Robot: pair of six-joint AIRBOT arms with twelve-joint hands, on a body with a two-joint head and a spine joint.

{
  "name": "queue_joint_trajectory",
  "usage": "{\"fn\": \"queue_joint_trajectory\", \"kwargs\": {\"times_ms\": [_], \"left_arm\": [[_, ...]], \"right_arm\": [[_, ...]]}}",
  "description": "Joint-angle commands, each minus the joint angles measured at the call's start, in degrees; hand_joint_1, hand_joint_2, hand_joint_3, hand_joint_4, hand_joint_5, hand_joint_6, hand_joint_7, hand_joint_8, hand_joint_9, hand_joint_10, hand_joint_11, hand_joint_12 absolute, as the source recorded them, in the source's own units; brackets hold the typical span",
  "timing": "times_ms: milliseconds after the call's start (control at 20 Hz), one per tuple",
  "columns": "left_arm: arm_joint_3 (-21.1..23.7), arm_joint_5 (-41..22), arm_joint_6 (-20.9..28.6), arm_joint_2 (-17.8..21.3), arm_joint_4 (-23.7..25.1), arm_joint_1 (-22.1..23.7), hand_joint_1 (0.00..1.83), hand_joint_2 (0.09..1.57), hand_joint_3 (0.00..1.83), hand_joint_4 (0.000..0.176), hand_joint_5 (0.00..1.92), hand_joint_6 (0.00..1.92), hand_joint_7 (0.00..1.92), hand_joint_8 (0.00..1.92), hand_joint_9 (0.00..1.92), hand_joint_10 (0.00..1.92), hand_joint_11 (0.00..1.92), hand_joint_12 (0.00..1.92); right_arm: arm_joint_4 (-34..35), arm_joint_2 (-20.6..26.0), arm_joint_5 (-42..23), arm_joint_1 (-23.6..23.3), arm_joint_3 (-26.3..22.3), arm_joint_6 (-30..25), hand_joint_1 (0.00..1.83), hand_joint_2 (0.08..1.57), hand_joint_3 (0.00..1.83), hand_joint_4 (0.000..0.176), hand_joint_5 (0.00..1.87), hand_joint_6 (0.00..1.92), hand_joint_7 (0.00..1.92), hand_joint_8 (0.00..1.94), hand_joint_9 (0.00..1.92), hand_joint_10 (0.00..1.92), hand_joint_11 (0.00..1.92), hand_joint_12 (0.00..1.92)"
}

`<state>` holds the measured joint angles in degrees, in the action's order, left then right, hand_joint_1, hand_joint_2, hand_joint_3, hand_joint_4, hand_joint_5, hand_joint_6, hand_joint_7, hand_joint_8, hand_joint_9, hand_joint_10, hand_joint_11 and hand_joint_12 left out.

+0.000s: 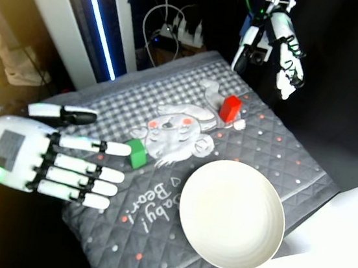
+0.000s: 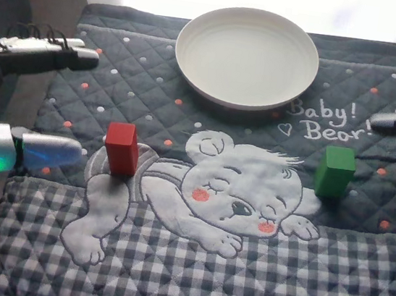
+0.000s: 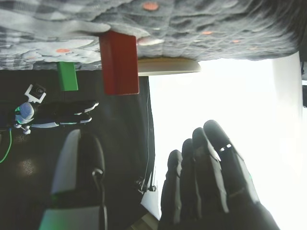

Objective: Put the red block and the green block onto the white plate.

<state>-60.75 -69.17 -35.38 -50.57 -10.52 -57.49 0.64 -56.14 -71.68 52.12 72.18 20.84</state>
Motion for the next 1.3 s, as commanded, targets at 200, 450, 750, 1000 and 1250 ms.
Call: {"fn": "queue_joint_trajectory", "kwargs": {"times_ms": [200,450,750,1000,1250], "left_arm": [[-2.41,-3.22,0.23,-2.14,2.24,4.46,0.77,1.01,0.00,0.000,0.51,0.01,0.33,0.00,0.24,0.02,0.00,0.73],[-5.24,1.41,1.53,-5.09,7.36,9.52,0.83,0.95,0.00,0.000,0.53,0.00,0.40,0.01,0.34,0.02,0.00,0.95],[-5.70,3.99,2.30,-4.98,9.35,10.74,0.86,0.88,0.00,0.000,0.46,0.00,0.39,0.00,0.36,0.01,0.00,1.01],[-7.46,11.08,2.31,-6.69,13.26,13.37,0.84,0.90,0.00,0.000,0.39,0.00,0.42,0.01,0.39,0.02,0.00,0.98],[-8.47,17.11,2.30,-7.06,16.74,15.15,0.94,0.88,0.00,0.000,0.45,0.00,0.35,0.00,0.36,0.01,0.03,0.89]], "right_arm": [[-0.16,-0.67,-6.87,-0.32,2.16,-0.90,0.98,1.13,0.00,0.060,0.29,0.00,0.33,0.00,0.31,0.00,0.01,0.92],[-2.62,-1.08,-6.43,-4.18,3.48,-0.90,0.88,1.05,0.00,0.157,0.08,0.00,0.17,0.00,0.23,0.00,0.00,0.75],[-12.90,-4.15,1.42,-14.89,5.44,-0.90,0.85,0.97,0.00,0.164,0.02,0.00,0.17,0.01,0.17,0.00,0.00,0.53],[-14.54,-6.17,5.86,-15.78,7.03,-0.99,0.74,0.87,0.00,0.176,0.04,0.01,0.14,0.00,0.15,0.00,0.00,0.58],[-14.54,-6.51,8.37,-15.78,7.79,-0.99,0.83,1.01,0.00,0.172,0.21,0.00,0.23,0.00,0.29,0.01,0.02,1.01]]}}
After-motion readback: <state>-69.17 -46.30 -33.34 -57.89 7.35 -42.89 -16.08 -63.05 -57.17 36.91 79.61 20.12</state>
